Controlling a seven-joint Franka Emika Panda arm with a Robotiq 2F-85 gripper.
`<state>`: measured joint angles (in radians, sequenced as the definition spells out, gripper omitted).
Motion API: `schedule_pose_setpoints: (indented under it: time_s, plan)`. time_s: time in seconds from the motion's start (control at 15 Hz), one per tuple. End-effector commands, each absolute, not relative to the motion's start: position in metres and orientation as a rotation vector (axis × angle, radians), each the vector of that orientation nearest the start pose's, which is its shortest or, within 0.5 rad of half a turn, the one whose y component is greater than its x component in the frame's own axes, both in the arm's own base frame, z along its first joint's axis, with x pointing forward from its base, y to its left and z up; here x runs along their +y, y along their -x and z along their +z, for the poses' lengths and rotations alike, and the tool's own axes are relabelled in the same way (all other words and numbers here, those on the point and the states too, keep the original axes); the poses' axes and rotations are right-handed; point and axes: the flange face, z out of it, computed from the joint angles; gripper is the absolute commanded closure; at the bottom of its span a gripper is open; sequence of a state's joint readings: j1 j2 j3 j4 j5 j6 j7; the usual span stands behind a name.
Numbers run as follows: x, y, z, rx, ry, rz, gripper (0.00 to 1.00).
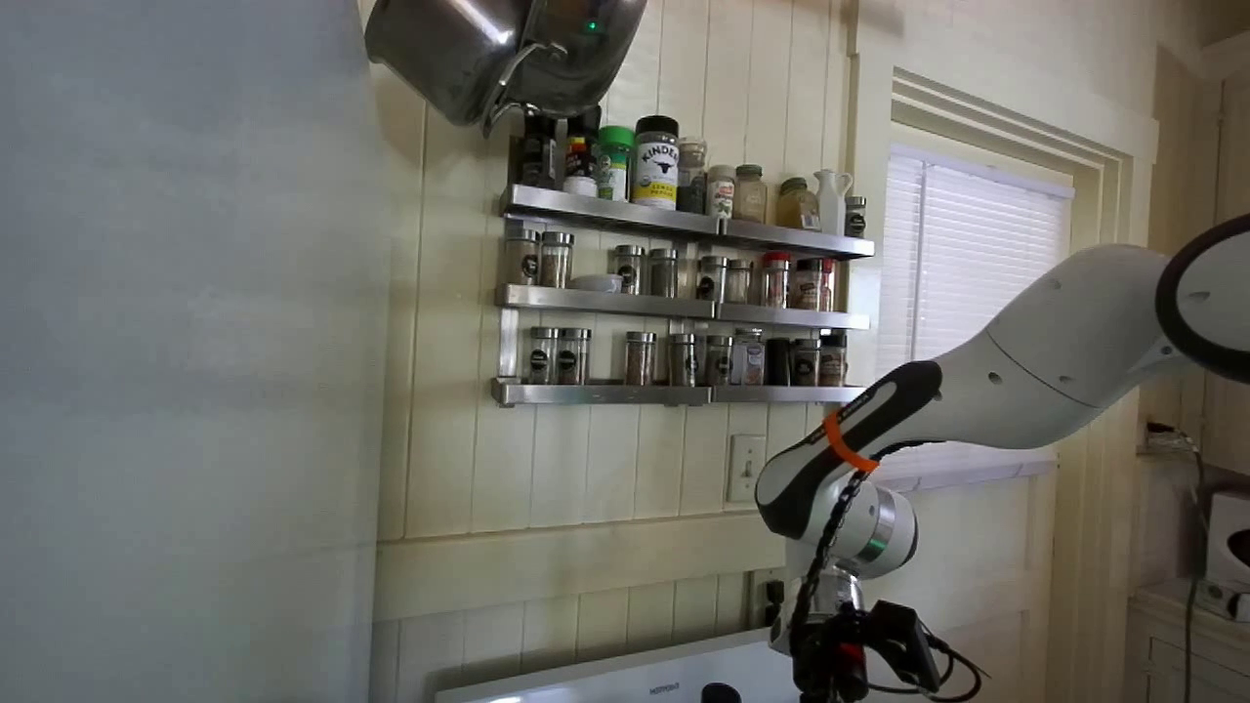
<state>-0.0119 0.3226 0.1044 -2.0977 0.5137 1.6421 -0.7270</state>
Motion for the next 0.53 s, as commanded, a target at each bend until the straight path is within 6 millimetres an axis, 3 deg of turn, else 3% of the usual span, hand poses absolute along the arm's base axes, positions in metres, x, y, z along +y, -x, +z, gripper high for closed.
schedule_pose_setpoints:
  time_s: [0.0, 0.47]
  plan:
    - [0.116, -0.496, 0.236, -0.738, 2.148, 0.696, 0.95]
    - [0.131, -0.494, 0.231, -0.839, 1.973, 0.788, 0.95]
